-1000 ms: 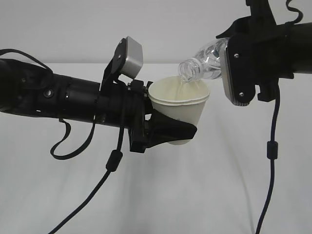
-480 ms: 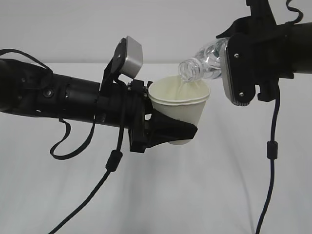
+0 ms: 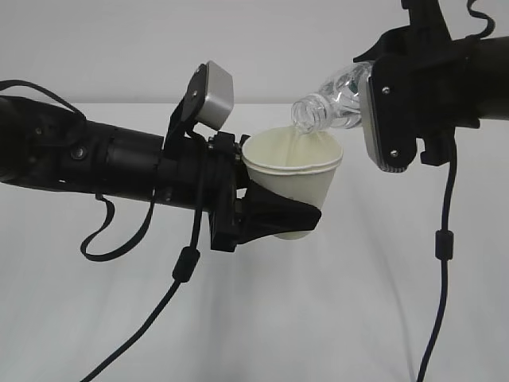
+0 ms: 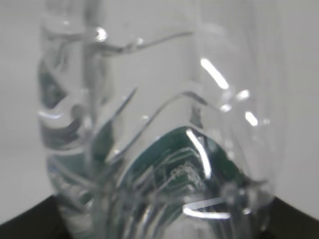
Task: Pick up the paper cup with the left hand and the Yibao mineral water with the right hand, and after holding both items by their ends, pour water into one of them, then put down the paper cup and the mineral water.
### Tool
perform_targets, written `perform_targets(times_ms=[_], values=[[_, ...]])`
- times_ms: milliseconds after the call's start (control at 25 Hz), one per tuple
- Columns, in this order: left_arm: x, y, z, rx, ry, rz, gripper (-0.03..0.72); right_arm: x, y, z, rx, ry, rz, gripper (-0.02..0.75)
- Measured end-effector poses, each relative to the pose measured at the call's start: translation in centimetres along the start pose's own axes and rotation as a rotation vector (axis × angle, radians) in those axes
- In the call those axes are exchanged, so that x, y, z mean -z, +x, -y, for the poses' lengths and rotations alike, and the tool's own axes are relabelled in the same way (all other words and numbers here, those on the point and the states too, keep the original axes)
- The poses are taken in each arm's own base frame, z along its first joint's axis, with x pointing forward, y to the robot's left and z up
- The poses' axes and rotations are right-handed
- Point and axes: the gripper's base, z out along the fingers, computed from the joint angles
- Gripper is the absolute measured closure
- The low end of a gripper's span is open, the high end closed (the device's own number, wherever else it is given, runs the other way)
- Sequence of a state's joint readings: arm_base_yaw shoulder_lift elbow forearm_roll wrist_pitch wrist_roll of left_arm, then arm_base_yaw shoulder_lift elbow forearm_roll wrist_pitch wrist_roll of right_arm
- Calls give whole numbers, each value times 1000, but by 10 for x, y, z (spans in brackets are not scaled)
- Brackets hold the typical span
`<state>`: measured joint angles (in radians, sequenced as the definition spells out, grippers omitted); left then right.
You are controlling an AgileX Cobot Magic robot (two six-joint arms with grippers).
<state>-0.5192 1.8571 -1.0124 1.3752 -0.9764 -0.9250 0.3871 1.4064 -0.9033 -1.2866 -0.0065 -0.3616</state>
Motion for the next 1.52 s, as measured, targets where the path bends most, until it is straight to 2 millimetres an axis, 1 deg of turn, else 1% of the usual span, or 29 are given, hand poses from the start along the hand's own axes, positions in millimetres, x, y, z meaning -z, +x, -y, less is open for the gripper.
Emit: perform_targets(times_ms=[1520], values=[[0, 2, -2, -4, -27, -27, 225, 2, 1, 3, 0, 9, -7, 285]])
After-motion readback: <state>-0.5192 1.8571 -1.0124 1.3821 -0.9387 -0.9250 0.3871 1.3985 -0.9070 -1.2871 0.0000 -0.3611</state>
